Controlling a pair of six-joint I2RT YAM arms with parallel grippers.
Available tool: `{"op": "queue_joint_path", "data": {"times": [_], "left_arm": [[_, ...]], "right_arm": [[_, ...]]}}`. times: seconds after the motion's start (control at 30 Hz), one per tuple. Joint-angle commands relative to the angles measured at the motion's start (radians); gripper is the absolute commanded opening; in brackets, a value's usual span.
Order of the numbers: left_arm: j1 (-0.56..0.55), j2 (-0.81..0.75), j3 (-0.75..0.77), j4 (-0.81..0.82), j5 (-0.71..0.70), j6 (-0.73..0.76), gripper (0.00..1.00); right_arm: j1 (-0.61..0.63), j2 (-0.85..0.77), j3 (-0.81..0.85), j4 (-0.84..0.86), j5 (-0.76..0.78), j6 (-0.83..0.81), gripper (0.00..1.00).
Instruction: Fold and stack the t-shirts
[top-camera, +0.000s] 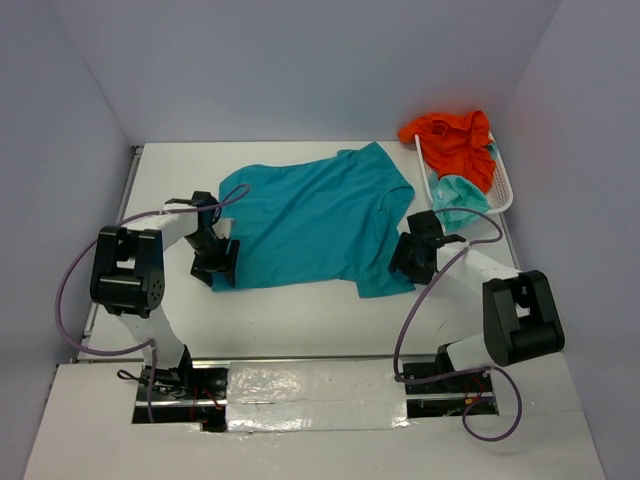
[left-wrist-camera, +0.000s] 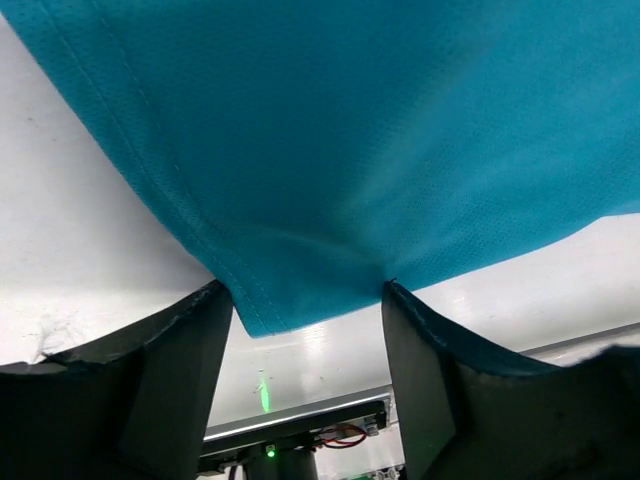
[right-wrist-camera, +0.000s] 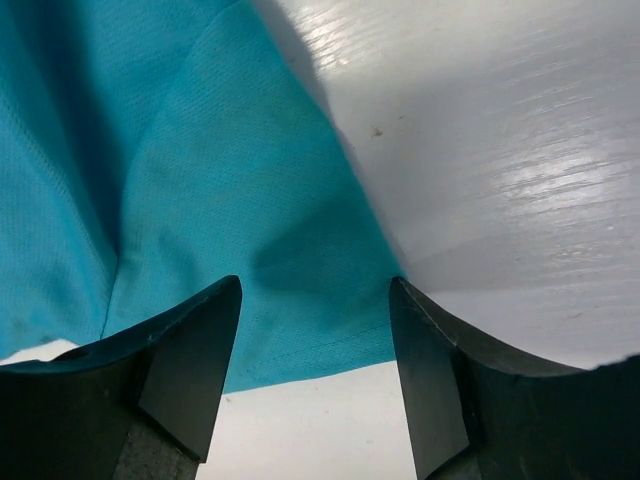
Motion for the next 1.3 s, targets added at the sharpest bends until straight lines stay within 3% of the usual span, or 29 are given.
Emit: {"op": "queue_joint_path", "data": {"times": [0.0,0.13,0.2,0.23,0.27,0.33,0.43,0.57,0.6,0.67,0.7,0.77,0.8,0.93,1.03,1.13,1.17,1.23,1.27], "left_arm": [[0.002,0.056,-0.009,0.080,0.053,-0.035,0.71],[0.007,0.071,-0.001,0.092,0.076,-0.032,0.60],[0.009,0.077,-0.001,0.101,0.068,-0.032,0.48],[0.009,0.088,0.003,0.100,0.076,-0.030,0.40],[0.009,0.092,0.008,0.088,0.087,-0.024,0.21],[0.013,0.088,0.020,0.071,0.082,-0.012,0.08],[0.022,0.073,0.029,0.051,0.062,0.016,0.02],[0.022,0.062,0.034,0.046,0.044,0.024,0.01],[0.022,0.060,0.036,0.043,0.039,0.027,0.01],[0.022,0.057,0.045,0.037,0.022,0.034,0.00],[0.022,0.053,0.051,0.028,0.016,0.043,0.00],[0.022,0.046,0.059,0.023,0.012,0.054,0.00],[0.022,0.042,0.060,0.022,0.010,0.056,0.00],[0.032,0.025,0.112,0.015,0.028,0.117,0.00],[0.048,0.040,0.279,0.014,0.019,0.158,0.00],[0.055,0.129,0.587,0.014,-0.025,0.188,0.00],[0.059,0.170,0.816,-0.006,-0.028,0.192,0.00],[0.073,0.324,1.091,-0.027,-0.048,0.176,0.00],[0.102,0.386,1.392,-0.026,-0.060,0.166,0.00]], "right_arm": [[0.002,0.015,0.024,-0.049,0.110,0.017,0.69],[0.011,-0.100,0.036,-0.112,0.155,0.031,0.77],[0.011,-0.114,0.028,-0.129,0.147,0.044,0.80],[0.011,-0.114,0.028,-0.137,0.150,0.053,0.83],[0.013,-0.114,0.027,-0.151,0.153,0.056,0.84],[0.011,-0.114,0.039,-0.166,0.161,0.056,0.87],[0.010,-0.096,0.033,-0.108,0.097,0.036,0.89],[0.030,0.024,0.015,-0.033,-0.026,0.031,0.82],[0.051,0.042,0.006,-0.019,-0.032,0.034,0.79],[0.074,0.088,0.021,-0.026,-0.005,0.042,0.61],[0.076,0.097,0.022,-0.037,-0.005,0.042,0.42],[0.076,0.090,0.009,-0.031,-0.012,0.045,0.25],[0.074,0.079,0.004,-0.030,-0.012,0.047,0.03],[0.068,0.058,0.021,0.013,-0.055,0.024,0.00],[0.068,0.094,0.210,-0.013,-0.095,-0.041,0.00],[0.036,0.255,0.602,-0.114,-0.139,-0.131,0.00],[0.024,0.362,0.863,-0.152,-0.141,-0.148,0.00],[-0.021,0.471,1.151,-0.265,-0.135,-0.173,0.00],[-0.035,0.584,1.466,-0.310,-0.124,-0.176,0.00]]}}
